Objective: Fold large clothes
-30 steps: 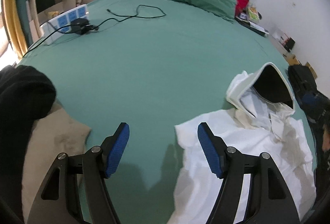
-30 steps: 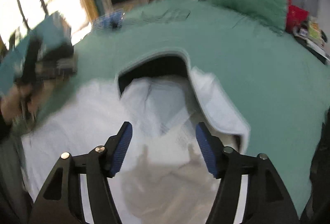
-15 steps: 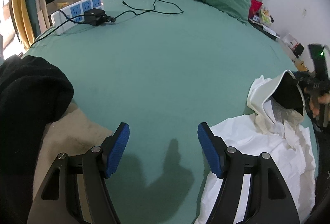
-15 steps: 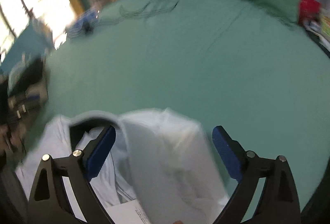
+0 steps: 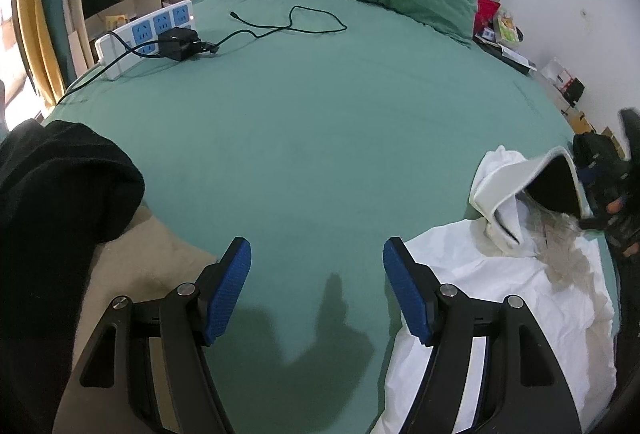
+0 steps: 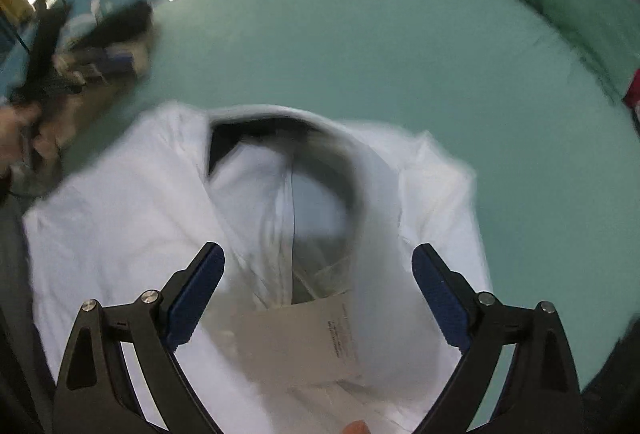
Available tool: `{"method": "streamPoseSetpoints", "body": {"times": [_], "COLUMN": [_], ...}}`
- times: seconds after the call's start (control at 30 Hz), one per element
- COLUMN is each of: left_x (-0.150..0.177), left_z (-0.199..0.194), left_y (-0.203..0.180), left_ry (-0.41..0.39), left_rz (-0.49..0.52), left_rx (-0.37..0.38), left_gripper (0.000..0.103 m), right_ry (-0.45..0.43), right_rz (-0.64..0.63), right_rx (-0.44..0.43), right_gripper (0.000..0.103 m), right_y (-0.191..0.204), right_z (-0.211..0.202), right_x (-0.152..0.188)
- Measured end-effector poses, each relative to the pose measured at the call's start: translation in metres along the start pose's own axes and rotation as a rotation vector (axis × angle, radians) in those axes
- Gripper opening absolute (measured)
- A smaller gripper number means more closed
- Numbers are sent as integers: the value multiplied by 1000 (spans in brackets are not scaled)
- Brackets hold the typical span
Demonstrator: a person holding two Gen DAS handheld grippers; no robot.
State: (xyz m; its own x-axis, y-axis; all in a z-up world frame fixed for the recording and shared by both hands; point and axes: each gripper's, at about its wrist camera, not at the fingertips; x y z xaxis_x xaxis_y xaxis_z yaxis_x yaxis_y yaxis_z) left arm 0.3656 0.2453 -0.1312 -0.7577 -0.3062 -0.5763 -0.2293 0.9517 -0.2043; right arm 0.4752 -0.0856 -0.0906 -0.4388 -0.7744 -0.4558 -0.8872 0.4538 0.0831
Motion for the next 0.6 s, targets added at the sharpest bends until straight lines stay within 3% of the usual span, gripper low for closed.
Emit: {"method": "streamPoseSetpoints", "body": {"times": [0.1,0.17,0.27,0.43,0.6], "left_x": [-1,-2,-3,-4,-3], "left_z": [-2,-3,-2,5,14], "left_y": [3,5,9,14,23], "left_ry": [-13,-22,-30,-17,21], "left_rz": [-19,-30,-49,-54,-73], "left_rx": [-8,-19,-50,-94,-116], "left_gripper": [72,72,72,72,72], "right_ry": [-124,-196,-248,-73,23], "right_rz": [71,143,257,240,181], "right_rx": [-4,44,86,163,-12], "right_gripper": [94,94,94,94,94], "right_y": [-18,-37,-71,-93,-77], "right_z": [-40,-59,-59,11,54], "right_x": [-11,-20,-34,-37,-20]}}
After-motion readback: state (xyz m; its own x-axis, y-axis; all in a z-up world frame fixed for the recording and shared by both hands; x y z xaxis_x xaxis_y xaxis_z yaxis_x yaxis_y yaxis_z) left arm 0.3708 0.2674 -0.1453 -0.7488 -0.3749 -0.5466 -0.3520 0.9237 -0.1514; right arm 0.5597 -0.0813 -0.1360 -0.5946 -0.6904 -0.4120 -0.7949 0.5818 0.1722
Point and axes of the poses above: each gripper's, at about its wrist camera, not at the fingertips, and z roughly the way its jaws point, y to its left, x to its underside, and after that the axes turned 3 degrees about -z, right-handed
